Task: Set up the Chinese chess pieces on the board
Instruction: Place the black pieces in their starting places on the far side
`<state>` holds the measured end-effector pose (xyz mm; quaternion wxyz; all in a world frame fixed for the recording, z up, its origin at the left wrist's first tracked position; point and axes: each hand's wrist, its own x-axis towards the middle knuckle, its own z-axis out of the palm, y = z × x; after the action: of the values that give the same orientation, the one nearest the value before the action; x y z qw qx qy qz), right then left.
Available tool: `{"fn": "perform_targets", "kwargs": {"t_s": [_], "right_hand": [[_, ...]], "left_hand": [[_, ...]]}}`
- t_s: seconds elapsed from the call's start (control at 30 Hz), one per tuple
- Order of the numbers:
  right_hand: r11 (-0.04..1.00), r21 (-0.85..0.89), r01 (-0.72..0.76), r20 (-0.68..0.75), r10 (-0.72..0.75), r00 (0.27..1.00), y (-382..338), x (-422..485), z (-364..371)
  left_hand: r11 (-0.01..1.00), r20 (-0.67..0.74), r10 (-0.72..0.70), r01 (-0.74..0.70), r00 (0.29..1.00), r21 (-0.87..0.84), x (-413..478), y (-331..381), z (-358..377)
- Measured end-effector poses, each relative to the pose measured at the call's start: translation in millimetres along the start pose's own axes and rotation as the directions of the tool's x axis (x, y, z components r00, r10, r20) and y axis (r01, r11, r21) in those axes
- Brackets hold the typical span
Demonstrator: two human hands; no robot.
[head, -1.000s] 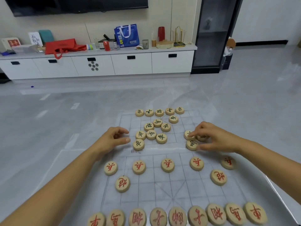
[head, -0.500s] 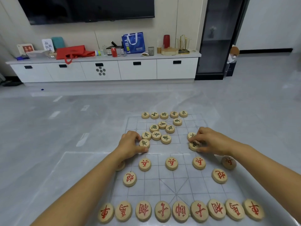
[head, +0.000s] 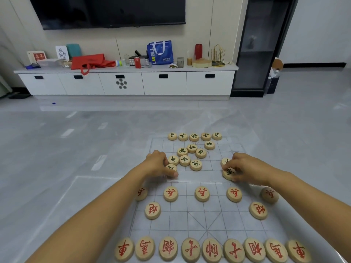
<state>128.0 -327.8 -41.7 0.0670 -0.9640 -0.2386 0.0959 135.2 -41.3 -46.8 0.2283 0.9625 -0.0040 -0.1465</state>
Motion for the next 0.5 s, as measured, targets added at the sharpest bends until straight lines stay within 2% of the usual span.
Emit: {"fn": "perform_targets", "kwargs": {"t_s": [0.33, 0.43, 0.5], "right_hand": [[0.999, 0.031, 0.022, 0.027, -0.023, 0.999, 3.6, 1.4, -0.5], [0.999, 0.036, 0.022, 0.036, -0.023, 0.999, 4.2, 1.8, -0.1], [0.999, 0.035, 0.029, 0.039, -0.03, 0.999, 4.9, 1.9, -0.2]], "left_hand": [[0.992, 0.047, -0.048, 0.053, 0.998, -0.112, 17.2, 4.4, -13.1], [0.995, -0.066, -0.023, 0.017, 0.998, -0.094, 30.2, 16.6, -12.4], [0.996, -0.158, 0.057, -0.066, 0.986, -0.054, 41.7, 29.5, -9.4]]}}
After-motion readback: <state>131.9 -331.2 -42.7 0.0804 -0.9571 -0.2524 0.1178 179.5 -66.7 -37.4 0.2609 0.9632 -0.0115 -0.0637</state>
